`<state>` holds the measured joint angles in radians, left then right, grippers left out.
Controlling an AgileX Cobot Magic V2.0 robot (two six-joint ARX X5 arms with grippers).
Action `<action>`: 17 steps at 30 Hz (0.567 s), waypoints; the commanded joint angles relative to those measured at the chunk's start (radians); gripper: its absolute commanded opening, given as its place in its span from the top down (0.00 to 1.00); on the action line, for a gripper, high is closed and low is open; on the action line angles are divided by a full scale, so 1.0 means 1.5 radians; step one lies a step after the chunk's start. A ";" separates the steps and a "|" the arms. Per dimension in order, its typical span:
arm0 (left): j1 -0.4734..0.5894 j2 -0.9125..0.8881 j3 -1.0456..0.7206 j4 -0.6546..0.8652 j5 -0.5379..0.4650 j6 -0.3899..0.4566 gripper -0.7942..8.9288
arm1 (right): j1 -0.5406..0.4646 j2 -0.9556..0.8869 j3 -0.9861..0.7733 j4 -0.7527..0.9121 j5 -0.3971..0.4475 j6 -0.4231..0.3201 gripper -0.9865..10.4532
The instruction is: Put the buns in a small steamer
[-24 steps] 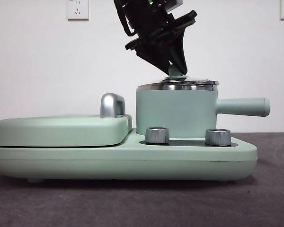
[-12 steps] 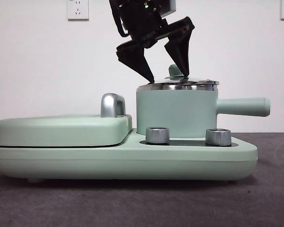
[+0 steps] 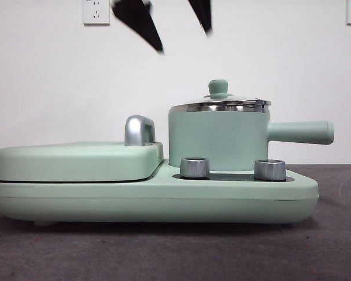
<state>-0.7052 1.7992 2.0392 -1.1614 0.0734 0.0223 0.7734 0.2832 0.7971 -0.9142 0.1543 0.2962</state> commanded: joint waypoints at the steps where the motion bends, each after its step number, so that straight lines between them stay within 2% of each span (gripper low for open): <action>1: -0.006 -0.041 0.020 -0.054 -0.002 -0.035 0.38 | 0.007 0.001 0.003 0.005 -0.013 0.007 0.51; 6: -0.007 -0.120 0.001 -0.145 -0.002 -0.045 0.41 | 0.007 0.001 0.003 0.006 -0.033 0.006 0.51; 9: -0.013 -0.190 -0.076 -0.150 -0.002 -0.051 0.41 | 0.007 0.001 0.003 0.006 -0.034 0.006 0.51; 17: -0.020 -0.504 -0.481 0.038 -0.002 -0.126 0.41 | 0.007 0.001 0.003 0.006 -0.043 0.004 0.51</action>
<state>-0.7277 1.0889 1.3800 -1.1381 0.0731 -0.1192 0.7734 0.2832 0.7967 -0.9146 0.0944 0.2962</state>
